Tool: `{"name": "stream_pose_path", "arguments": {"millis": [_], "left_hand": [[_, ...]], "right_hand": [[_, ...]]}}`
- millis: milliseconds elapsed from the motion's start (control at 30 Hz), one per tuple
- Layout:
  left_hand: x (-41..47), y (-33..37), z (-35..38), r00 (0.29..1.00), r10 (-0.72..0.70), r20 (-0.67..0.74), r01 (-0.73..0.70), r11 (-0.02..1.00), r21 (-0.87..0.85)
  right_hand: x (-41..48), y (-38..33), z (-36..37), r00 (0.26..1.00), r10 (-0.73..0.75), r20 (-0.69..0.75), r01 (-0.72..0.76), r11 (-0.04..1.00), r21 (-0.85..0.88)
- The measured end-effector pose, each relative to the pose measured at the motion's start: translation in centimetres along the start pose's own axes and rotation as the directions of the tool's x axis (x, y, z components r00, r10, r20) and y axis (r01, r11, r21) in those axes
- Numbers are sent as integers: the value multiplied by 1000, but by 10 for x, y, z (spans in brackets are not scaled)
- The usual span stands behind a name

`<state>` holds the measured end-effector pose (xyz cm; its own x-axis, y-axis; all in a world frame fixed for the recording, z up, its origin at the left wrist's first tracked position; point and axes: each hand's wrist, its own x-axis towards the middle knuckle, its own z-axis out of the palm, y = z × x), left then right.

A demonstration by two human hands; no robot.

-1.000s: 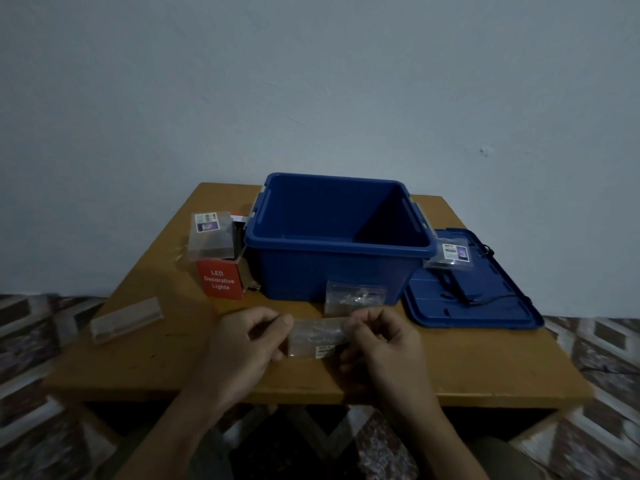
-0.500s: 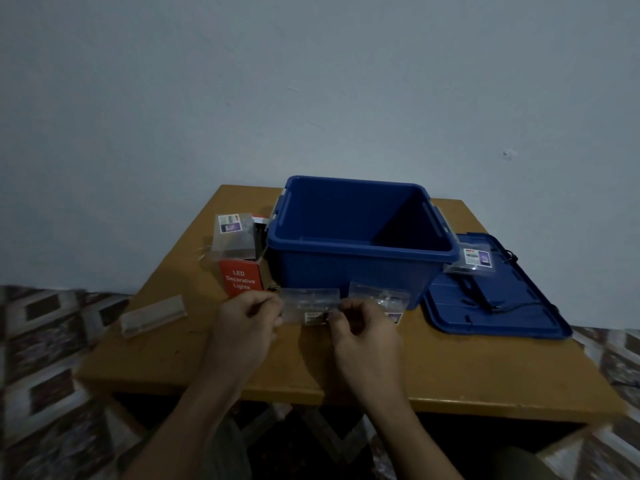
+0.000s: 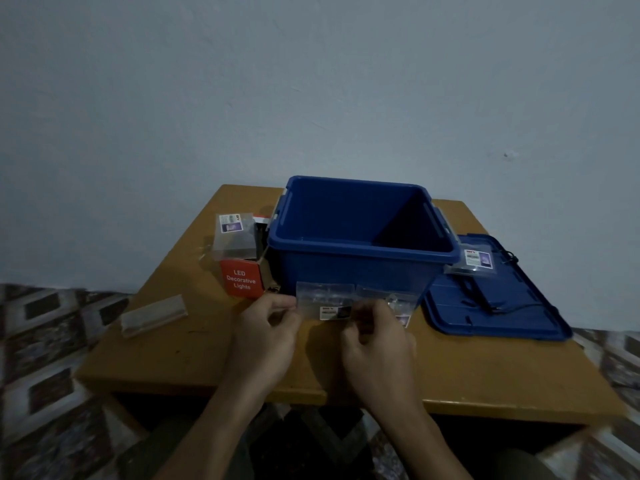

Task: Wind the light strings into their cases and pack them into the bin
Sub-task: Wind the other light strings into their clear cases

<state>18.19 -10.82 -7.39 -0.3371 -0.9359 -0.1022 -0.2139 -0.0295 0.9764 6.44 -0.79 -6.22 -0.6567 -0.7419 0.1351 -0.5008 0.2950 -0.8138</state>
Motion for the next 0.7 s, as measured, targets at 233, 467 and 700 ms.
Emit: {"name": "stream_pose_path", "arguments": {"millis": [233,467,700], "left_hand": [[-6,1,-14,999,26,21,-26,999,22],[-9,12,-69,973,207,-104,-182,961,210],[18,-8,-159,909,228,-349,-84,920,384]], "right_hand": [[-3,-4,2,995,-81,61,83,996,-34],[-2,-40,35,931,-219,292,240,970,-40],[16,-91,103,732,-420,536,562,817,-126]]}}
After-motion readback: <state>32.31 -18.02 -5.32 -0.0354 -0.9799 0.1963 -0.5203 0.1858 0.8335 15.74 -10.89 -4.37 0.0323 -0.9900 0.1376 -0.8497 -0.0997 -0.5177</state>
